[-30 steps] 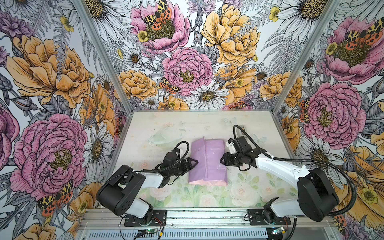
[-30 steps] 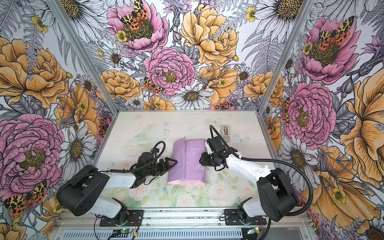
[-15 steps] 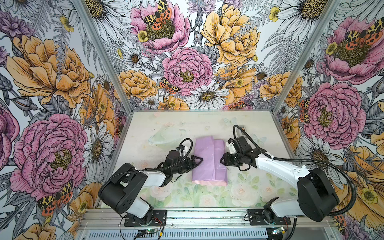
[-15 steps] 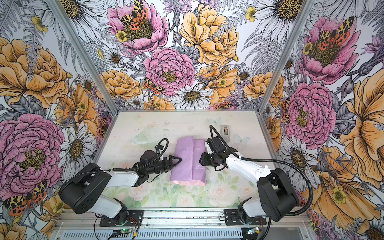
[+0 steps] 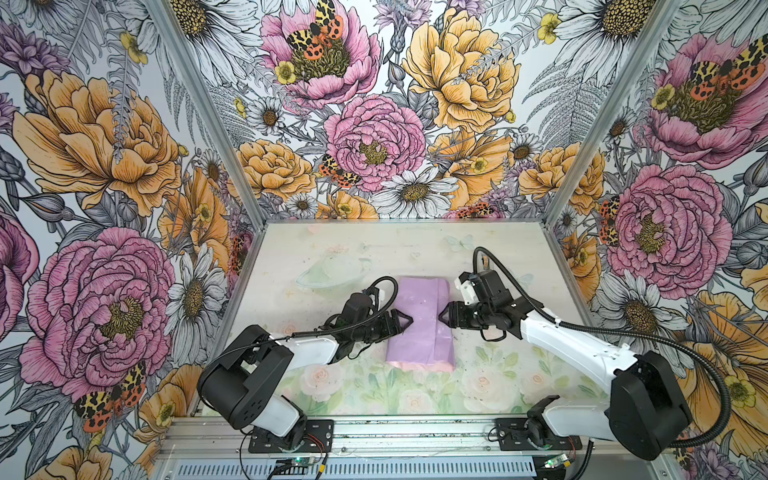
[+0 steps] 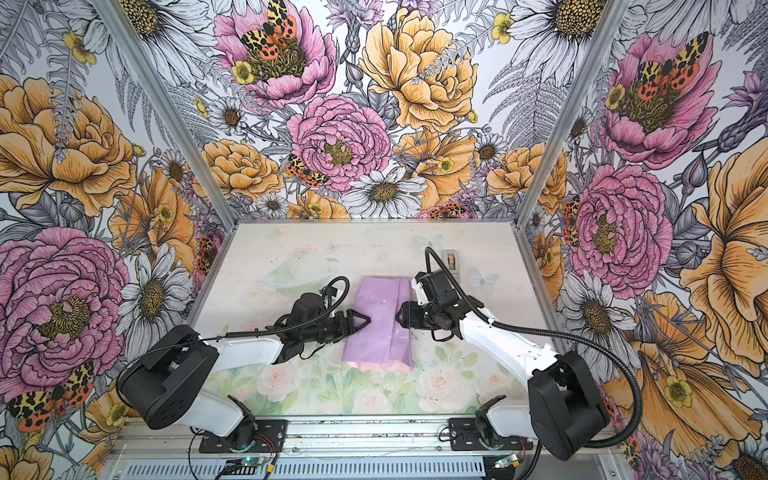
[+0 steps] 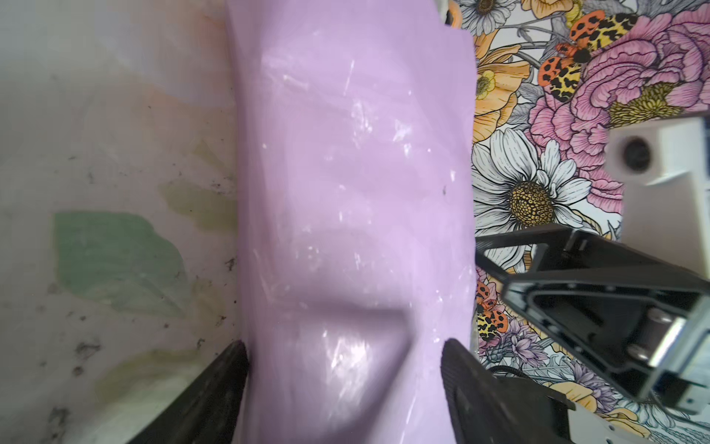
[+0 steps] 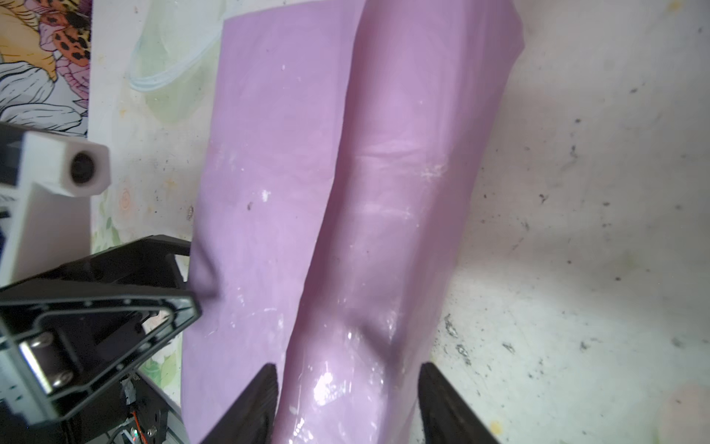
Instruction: Wrap the gift box in paper
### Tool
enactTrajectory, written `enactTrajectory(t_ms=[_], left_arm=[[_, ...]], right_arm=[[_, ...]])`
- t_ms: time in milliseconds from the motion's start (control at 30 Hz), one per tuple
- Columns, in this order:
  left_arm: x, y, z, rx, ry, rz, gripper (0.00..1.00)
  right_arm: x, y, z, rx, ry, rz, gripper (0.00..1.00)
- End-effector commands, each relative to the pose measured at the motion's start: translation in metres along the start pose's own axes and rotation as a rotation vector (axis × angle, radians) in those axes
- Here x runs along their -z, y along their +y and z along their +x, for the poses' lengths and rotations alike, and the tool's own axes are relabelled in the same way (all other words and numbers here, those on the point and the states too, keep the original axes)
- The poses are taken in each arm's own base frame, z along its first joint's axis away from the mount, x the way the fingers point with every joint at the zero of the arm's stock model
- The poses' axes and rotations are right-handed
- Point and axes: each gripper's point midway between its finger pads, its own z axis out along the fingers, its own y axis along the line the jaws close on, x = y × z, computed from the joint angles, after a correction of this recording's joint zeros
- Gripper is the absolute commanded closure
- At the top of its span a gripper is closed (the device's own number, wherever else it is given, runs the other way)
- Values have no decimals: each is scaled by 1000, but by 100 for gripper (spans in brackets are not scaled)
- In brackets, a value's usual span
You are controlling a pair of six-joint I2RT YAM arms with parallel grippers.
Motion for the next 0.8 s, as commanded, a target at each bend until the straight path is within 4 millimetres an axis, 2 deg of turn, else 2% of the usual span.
enactTrajectory(t_ms=[0, 433, 767], left_arm=[[-3, -2, -6, -24, -11, -23, 20], [-1, -18, -11, -51, -10, -65, 20], [-2, -29, -11, -37, -11, -73, 20]], right_arm=[[7, 1, 2, -10, -7, -26, 32], [-11, 8, 4, -29, 65, -44, 26], [-24, 0, 12, -45, 108, -11, 26]])
